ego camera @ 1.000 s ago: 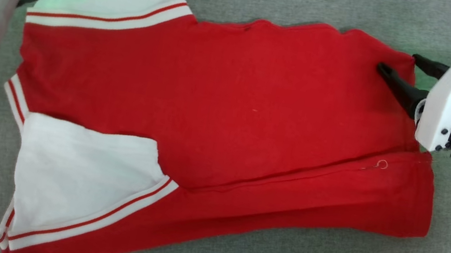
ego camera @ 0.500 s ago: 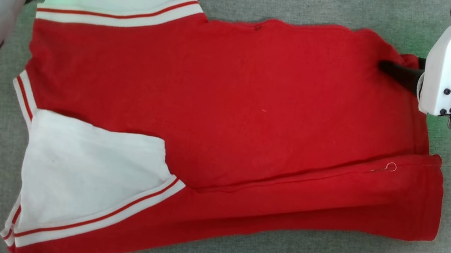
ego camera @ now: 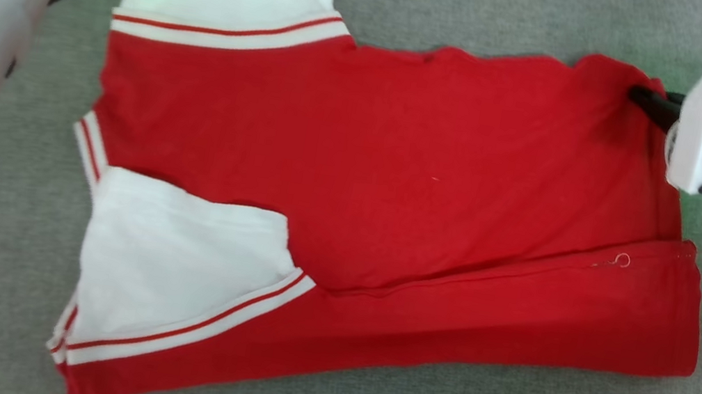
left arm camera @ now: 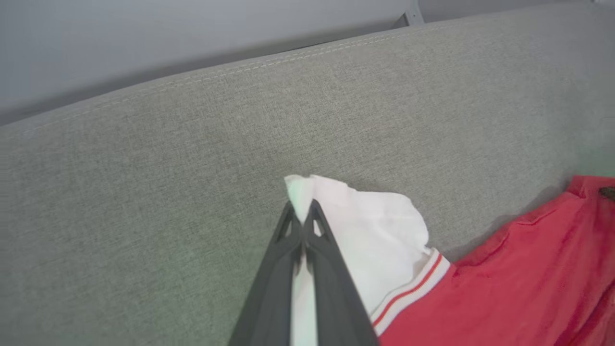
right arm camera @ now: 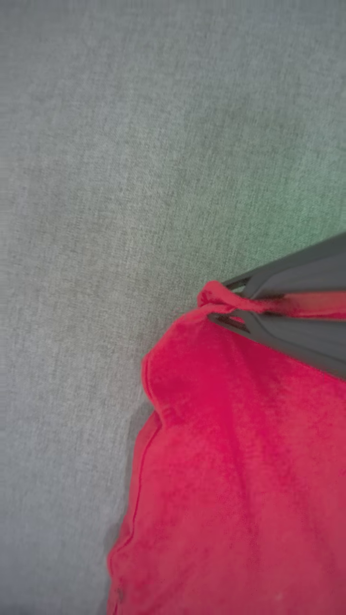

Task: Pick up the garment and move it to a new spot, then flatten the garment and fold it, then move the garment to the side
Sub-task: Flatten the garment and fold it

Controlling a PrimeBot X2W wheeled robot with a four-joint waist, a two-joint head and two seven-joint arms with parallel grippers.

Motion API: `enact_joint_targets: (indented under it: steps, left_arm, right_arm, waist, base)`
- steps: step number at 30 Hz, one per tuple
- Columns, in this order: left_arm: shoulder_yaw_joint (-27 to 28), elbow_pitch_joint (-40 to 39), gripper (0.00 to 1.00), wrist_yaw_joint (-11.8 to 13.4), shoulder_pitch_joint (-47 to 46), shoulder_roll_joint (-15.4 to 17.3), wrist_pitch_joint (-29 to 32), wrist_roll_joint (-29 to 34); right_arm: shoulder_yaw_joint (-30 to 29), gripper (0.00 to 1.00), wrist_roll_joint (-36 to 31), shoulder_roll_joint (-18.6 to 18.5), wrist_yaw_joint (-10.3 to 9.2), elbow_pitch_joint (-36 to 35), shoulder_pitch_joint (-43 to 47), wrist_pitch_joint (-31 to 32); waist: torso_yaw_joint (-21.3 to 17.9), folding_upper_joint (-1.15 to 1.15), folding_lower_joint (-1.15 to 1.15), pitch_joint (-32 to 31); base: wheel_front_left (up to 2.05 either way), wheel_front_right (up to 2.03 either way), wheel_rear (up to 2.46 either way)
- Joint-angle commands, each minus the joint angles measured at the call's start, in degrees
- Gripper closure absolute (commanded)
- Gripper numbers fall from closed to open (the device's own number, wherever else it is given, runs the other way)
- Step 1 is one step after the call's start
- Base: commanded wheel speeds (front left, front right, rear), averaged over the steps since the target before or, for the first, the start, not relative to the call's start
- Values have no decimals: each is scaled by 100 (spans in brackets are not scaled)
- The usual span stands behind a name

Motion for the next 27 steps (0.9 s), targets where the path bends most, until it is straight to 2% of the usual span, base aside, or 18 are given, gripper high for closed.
enact_joint_targets:
  steps: [1,12,20,24,27]
  left_arm:
    - [22,-101,100,-11,103,26,-34,-49]
    - [10,-1337,100,-13,684,229,-72,-449]
    - [-220,-2477,100,-5,1336,592,121,-575]
    - [-363,-3213,100,265,1804,892,302,-620]
    - [-468,-3937,100,612,2215,1180,445,-691]
  right_arm:
    - [45,100,77,-113,-7,-57,108,-119]
    - [196,100,353,-935,-7,-415,932,-863]
    - [153,100,583,-1422,-6,-810,1834,-1086]
    - [-19,100,717,-1603,-6,-1043,2339,-1158]
    - [-174,100,791,-1691,-6,-1201,2726,-1180]
  waist:
    - [235,0,0,-260]
    - [932,0,0,-1177]
    - [1304,0,0,-1719]
    - [1393,0,0,-1861]
    - [1429,0,0,-1929]
  base:
    - [0,0,0]
    - [0,0,0]
    - [0,0,0]
    - [0,0,0]
    - [0,0,0]
